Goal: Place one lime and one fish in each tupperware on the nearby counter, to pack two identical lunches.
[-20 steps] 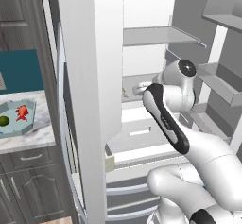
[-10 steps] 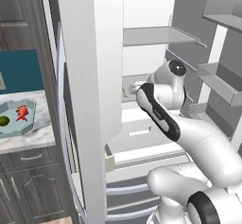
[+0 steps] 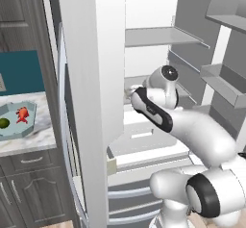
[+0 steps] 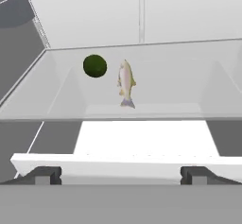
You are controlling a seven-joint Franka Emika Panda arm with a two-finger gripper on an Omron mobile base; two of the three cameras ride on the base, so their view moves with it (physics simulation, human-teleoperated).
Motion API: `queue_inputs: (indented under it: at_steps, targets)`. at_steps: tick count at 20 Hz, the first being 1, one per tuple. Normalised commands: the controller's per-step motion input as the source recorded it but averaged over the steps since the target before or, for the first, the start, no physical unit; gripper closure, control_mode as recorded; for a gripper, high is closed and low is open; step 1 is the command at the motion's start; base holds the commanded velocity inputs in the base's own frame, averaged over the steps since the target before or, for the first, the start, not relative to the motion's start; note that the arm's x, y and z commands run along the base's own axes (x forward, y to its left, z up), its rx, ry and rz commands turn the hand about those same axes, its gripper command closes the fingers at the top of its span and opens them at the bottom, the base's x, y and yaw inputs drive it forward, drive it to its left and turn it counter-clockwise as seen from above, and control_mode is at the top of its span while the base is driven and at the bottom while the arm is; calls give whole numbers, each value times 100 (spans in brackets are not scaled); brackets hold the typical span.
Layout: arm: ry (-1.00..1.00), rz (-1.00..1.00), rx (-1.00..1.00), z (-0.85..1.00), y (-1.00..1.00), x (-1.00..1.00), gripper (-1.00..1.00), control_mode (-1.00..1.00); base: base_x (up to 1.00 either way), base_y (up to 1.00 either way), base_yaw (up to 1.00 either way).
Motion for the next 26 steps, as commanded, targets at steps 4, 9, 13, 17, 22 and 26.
queue_inputs:
  at_steps: [4, 9, 13, 17, 22, 26]
  targets:
    - [0, -1, 0, -10, 3, 45, -100, -100, 0, 0, 0]
    - [0, -1, 0, -12, 4, 45, -100, -100, 0, 0, 0]
    - [0, -1, 0, -14, 7, 44, -100, -100, 0, 0, 0]
    - [0, -1, 0, -16, 6, 44, -100, -100, 0, 0, 0]
    - [1, -1, 0, -18, 6, 44, -100, -100, 0, 0, 0]
    - [3, -1, 0, -22, 6, 44, -100, -100, 0, 0, 0]
